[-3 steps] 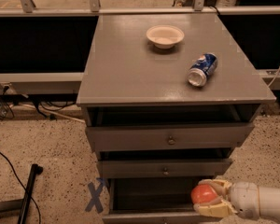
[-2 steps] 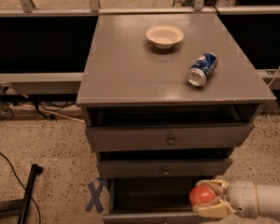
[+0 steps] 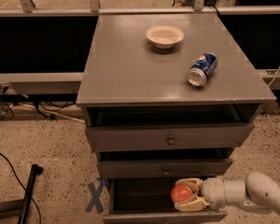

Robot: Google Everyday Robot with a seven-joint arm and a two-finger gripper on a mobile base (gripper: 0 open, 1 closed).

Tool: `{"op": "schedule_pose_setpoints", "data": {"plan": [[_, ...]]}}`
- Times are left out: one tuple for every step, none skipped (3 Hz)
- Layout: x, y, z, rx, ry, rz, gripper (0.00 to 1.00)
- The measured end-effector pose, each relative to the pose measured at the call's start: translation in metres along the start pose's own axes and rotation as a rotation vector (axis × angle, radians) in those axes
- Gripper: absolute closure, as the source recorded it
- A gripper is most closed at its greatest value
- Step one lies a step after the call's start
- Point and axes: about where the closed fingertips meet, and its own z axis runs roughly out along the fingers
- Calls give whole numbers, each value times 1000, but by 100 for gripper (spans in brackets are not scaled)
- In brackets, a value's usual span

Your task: Place apple into bottom drawer

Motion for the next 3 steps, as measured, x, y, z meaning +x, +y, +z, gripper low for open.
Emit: {"op": "schedule_pose_setpoints", "data": {"plan": [[63, -17, 48, -3, -39, -85, 100], [116, -20, 67, 2, -76, -80, 100], [124, -18, 73, -1, -89, -72, 100]]}}
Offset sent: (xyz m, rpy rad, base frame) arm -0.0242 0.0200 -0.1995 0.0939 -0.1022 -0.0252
